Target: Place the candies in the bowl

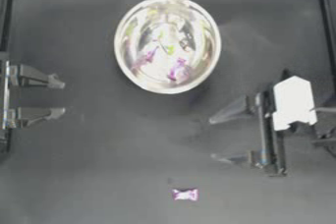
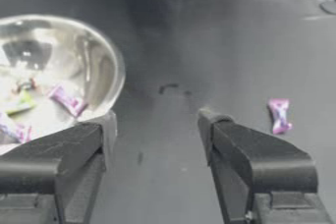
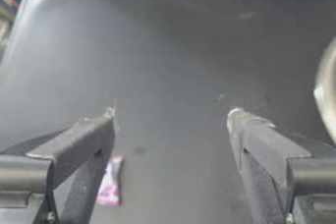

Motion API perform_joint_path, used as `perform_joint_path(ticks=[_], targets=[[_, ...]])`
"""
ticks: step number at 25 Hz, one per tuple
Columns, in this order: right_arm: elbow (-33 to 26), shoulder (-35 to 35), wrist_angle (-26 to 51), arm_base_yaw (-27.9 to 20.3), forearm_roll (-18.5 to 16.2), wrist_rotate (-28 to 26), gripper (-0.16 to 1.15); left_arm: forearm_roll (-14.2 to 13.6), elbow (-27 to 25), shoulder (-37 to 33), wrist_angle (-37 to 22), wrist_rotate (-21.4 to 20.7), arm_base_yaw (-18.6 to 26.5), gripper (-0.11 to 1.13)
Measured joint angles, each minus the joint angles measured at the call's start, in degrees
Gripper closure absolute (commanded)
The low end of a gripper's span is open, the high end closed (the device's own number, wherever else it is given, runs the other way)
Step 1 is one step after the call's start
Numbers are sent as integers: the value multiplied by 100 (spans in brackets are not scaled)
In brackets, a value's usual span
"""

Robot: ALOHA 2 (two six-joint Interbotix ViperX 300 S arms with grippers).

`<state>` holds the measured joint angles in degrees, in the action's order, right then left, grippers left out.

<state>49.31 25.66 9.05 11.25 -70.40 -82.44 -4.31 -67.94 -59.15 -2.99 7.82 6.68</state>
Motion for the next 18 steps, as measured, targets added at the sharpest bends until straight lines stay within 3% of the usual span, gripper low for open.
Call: perform_joint_path(ticks=[6,11,18], targets=[[-246,-466,694,615,413,141,1,0,35,0,-26,9,-9,14],[-501,-879,1169,1002,976,466,1,9,35,0,-26,26,0,14],[-1178,-1608,1793,1169,2936,2347,1,18,35,0,-26,26,0,14]])
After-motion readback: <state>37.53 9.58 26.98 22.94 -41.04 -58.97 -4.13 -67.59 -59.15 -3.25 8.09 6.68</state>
